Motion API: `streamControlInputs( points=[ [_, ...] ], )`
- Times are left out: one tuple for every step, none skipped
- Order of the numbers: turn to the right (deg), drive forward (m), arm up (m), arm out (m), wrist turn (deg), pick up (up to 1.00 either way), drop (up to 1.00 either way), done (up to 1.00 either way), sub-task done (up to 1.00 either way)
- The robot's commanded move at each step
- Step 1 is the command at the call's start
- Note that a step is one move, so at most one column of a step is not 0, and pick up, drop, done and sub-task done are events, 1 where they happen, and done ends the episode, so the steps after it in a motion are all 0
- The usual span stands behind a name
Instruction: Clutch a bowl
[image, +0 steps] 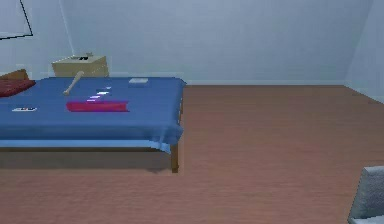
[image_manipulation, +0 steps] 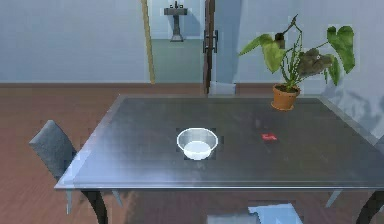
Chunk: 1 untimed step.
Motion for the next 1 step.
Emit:
streamControlInputs(
  points=[
    [0.0,0.00,0.50,0.00,0.0,0.00,0.00,0.00,0.00]
  ],
)
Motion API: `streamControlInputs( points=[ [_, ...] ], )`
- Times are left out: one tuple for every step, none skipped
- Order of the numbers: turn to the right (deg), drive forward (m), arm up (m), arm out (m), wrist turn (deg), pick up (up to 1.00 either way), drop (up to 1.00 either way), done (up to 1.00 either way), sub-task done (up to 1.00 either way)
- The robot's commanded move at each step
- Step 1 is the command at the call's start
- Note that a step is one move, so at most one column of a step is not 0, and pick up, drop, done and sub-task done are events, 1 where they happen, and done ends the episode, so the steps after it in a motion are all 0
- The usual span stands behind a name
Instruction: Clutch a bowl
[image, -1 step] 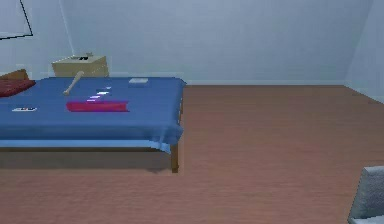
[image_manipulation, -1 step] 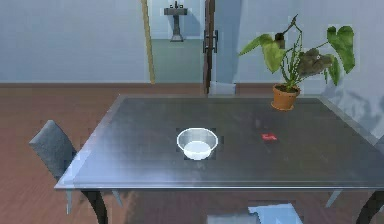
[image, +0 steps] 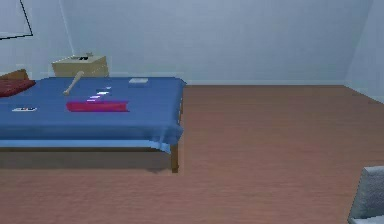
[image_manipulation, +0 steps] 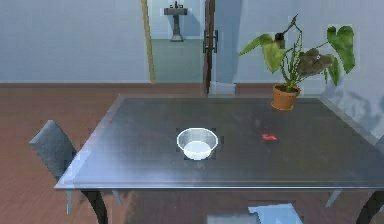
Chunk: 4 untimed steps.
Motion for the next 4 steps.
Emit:
streamControlInputs(
  points=[
    [0.0,0.00,0.34,0.00,0.0,0.00,0.00,0.00,0.00],
    [0.0,0.00,0.00,0.46,0.0,0.00,0.00,0.00,0.00],
    [0.0,0.00,0.00,0.00,45.0,0.00,0.00,0.00,0.00],
    [0.0,0.00,0.00,0.00,45.0,0.00,0.00,0.00,0.00]
  ],
)
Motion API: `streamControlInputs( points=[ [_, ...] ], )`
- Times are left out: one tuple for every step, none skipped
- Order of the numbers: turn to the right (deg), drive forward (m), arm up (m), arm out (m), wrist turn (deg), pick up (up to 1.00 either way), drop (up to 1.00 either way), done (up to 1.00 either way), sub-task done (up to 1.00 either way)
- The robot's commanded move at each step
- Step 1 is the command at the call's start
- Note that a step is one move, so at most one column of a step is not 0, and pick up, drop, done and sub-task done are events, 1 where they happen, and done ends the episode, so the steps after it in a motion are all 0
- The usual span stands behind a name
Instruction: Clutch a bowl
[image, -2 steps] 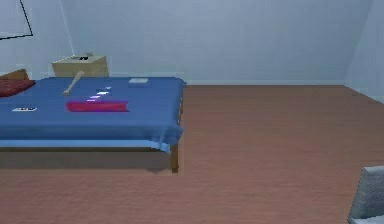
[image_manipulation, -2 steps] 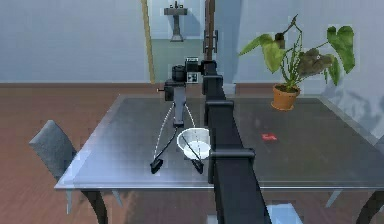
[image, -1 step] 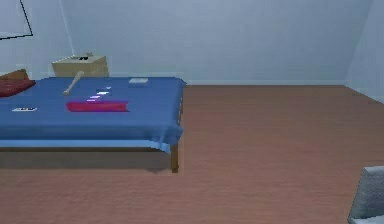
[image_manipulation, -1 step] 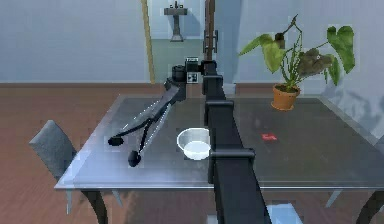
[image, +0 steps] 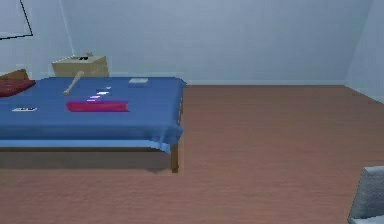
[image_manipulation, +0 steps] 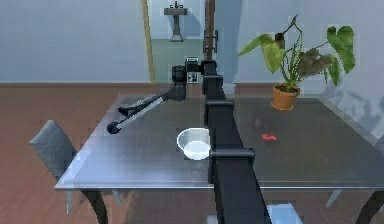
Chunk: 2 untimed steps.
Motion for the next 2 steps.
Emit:
streamControlInputs(
  points=[
    [0.0,0.00,0.00,0.00,45.0,0.00,0.00,0.00,0.00],
    [0.0,0.00,0.00,0.00,45.0,0.00,0.00,0.00,0.00]
  ],
)
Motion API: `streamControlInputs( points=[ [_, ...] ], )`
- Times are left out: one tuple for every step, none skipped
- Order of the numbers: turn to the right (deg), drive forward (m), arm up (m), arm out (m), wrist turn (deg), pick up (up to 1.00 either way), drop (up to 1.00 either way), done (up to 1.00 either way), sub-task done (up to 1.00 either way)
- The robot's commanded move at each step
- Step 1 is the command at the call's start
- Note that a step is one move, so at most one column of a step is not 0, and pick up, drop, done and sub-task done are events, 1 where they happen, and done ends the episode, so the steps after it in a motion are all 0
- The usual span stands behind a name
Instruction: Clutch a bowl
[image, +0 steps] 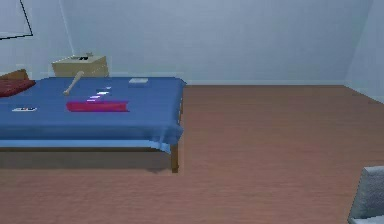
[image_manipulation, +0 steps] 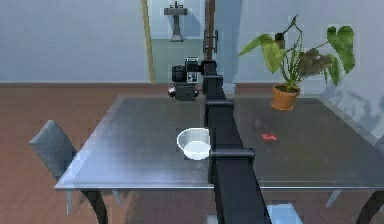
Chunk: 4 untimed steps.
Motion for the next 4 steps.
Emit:
streamControlInputs(
  points=[
    [0.0,0.00,0.00,0.00,3.0,0.00,0.00,0.00,0.00],
    [0.0,0.00,-0.30,0.00,0.0,0.00,0.00,0.00,0.00],
    [0.0,0.00,0.00,0.00,0.0,1.00,0.00,0.00,0.00],
    [0.0,0.00,0.10,0.00,0.0,0.00,0.00,0.00,0.00]
  ],
)
